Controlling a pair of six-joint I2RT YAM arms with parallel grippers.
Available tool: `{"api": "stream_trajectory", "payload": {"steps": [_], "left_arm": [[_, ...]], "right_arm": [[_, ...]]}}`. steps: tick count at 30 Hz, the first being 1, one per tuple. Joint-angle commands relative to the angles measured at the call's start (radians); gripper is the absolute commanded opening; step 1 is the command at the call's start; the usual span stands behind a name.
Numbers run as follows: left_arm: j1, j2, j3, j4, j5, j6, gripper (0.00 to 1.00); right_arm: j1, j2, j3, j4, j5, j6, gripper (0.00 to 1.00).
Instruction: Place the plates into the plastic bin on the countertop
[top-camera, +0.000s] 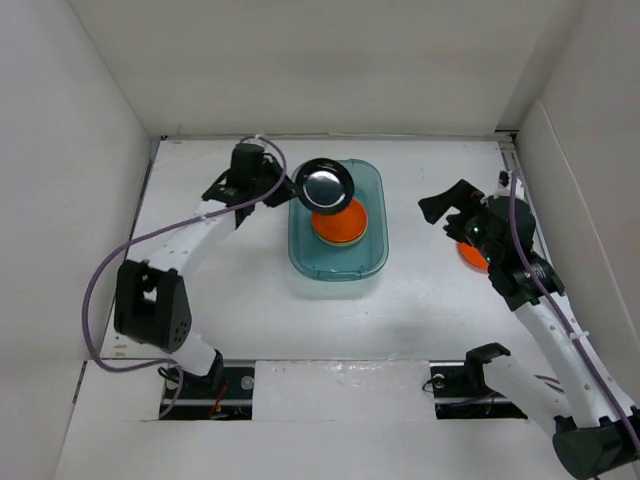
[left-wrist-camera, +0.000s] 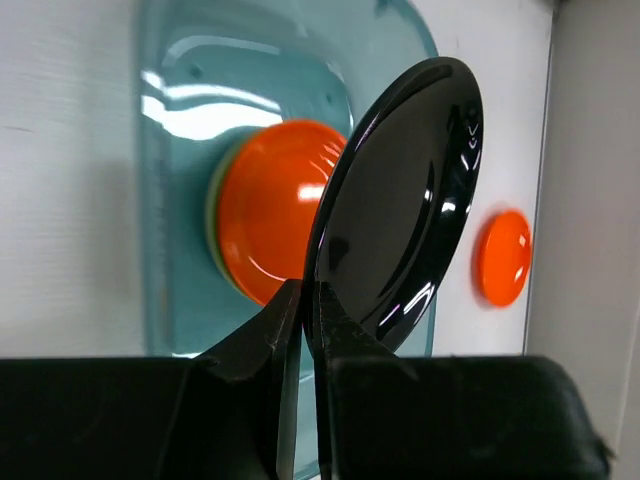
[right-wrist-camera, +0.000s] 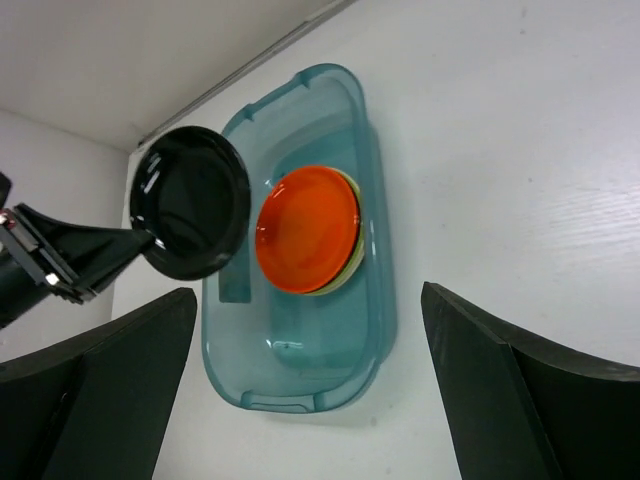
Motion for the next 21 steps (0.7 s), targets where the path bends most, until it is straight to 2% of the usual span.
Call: {"api": "stream_trajectory", "payload": {"steps": [1,4,10,13,14,15,16,20,21], "left_arm": [[-0.055,0.061,0.093,0.019,0.027,0.037,0.00],[-0.094,0.161,0.113,0.010,0.042,0.037,0.00],[-0.094,0.222,0.072,0.037,0.010,0.013,0.00],[-0.094,0.265,0.113,0.007,0.013,0.013,0.02],[-0.094,0.266,0.122,0.007,0.025,0.013,0.10],[-0.094,0.266,0.122,0.007,0.034,0.013,0.35],[-0.094,0.266,0.122,0.007,0.034,0.013,0.43],[-0.103,0.163,0.113,0.027,0.066,0.025,0.59],[-0.103,0.145,0.113,0.027,0.067,0.025,0.67]], "right_arm": [[-0.046,-0.072,-0.010,-0.027,0.043,0.037,1.00],[-0.078,-0.118,-0.028,-0.069,0.076,0.046,1.00],[-0.147,-0.210,-0.056,-0.147,0.092,0.060,1.00],[-0.169,-0.230,-0.065,-0.147,0.072,0.060,1.00],[-0.169,-0.230,-0.065,-0.147,0.072,0.060,1.00],[-0.180,-0.230,-0.074,-0.147,0.072,0.060,1.00],[-0.180,-0.230,-0.074,-0.147,0.072,0.060,1.00],[-0.189,-0.198,-0.096,-0.156,0.081,0.083,1.00],[-0.213,-0.183,-0.112,-0.156,0.096,0.097,1.00]]}}
